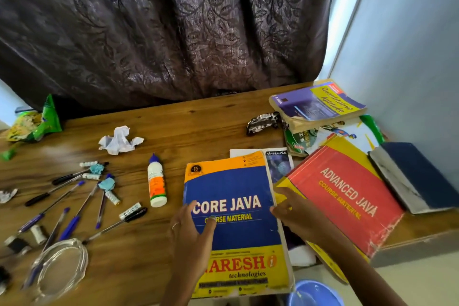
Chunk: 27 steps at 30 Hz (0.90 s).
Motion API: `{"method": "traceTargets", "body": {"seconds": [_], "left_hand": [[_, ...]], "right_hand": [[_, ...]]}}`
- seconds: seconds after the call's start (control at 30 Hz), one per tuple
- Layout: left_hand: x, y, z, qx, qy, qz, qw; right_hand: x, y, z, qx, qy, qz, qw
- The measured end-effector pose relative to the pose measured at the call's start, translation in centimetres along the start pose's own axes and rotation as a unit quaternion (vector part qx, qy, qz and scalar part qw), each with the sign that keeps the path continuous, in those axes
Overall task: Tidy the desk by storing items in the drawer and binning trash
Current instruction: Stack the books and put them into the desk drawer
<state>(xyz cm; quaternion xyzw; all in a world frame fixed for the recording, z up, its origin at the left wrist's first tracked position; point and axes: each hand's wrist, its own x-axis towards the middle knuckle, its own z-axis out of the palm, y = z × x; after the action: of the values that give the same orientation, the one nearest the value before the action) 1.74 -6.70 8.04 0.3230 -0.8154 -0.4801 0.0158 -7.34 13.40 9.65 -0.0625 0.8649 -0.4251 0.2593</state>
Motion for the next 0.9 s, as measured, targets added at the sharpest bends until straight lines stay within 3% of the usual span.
{"method": "traceTargets", "body": {"seconds": [0.07, 0.2, 0.33, 0.5, 0.67, 0.9], "left_hand": [[-0.3, 0.6, 1.1, 0.016, 0.001, 0.048, 0.999], [-1.2, 3.2, 4.3, 0.055, -0.041, 0.146, 0.987], [-1.5, 5.9, 8.0, 0.093, -0.116, 0.26, 0.954], [-1.1, 8.8, 12.6, 0.169, -0.189, 0.365, 0.896], [1.1, 10.7, 15.5, 0.272, -0.172, 0.345, 0.882], [2.9, 11.9, 17.5, 0.336, -0.169, 0.247, 0.893]], "right_hand": [[-0.3, 0.9, -1.8, -0.1, 0.057, -0.016, 0.993], [-1.7, 3.3, -6.0, -0.124, 0.19, -0.011, 0.974], [-2.8, 6.0, -9.6, -0.318, 0.338, 0.075, 0.882], [-2.6, 10.2, -12.2, -0.374, 0.338, 0.184, 0.844], [-1.7, 13.2, -13.2, -0.382, 0.329, 0.204, 0.839], [-1.0, 14.3, -14.3, -0.364, 0.339, 0.205, 0.842]]}}
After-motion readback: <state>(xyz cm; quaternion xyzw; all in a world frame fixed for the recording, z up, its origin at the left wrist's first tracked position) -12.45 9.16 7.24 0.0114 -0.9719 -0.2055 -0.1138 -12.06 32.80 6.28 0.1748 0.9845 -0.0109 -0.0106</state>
